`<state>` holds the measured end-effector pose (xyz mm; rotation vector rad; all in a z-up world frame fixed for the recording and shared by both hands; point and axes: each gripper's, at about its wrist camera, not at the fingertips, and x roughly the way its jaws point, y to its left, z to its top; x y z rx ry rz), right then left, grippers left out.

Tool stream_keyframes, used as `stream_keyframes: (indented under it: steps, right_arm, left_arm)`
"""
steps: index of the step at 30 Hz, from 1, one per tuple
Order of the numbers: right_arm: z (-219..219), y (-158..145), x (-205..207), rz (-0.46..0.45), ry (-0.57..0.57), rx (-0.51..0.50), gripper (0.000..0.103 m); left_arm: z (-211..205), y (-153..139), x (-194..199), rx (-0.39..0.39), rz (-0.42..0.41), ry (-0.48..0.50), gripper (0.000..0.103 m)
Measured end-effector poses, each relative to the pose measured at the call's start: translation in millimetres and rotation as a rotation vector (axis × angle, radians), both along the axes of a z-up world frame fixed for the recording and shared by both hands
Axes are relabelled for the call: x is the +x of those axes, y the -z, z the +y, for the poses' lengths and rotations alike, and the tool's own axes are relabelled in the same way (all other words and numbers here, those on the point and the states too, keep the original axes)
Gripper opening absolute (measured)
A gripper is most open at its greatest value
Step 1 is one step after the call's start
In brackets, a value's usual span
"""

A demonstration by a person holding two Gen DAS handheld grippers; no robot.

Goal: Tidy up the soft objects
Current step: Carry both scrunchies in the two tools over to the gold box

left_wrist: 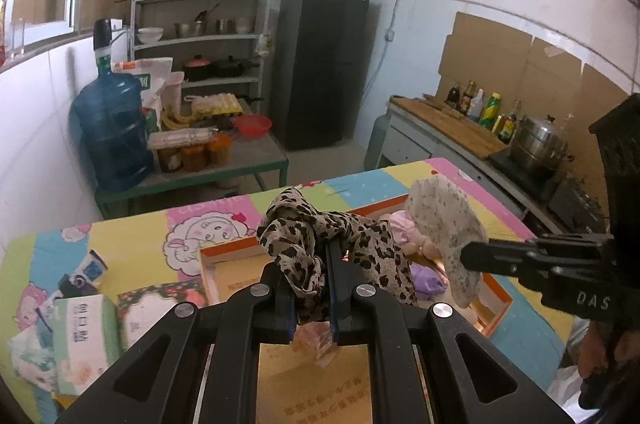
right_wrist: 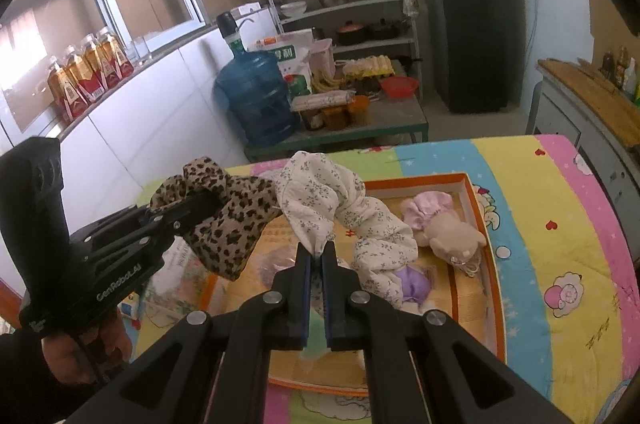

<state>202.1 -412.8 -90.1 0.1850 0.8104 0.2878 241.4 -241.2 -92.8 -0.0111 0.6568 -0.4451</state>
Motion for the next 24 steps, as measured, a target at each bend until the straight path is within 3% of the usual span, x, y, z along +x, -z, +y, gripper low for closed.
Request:
stream_keyframes:
  steps: [14,24]
  right_arm:
    - [-31,33,24,0.068,-0.002,-0.005,0.005]
    - [-28,49,41,0.089,-0.042,-0.027,0.005]
  left_arm:
    - [-43,35,45,0.022,0.071,-0.027,0.011]
    - [-57,54,62,0.039,0.121,-0.043,0.011]
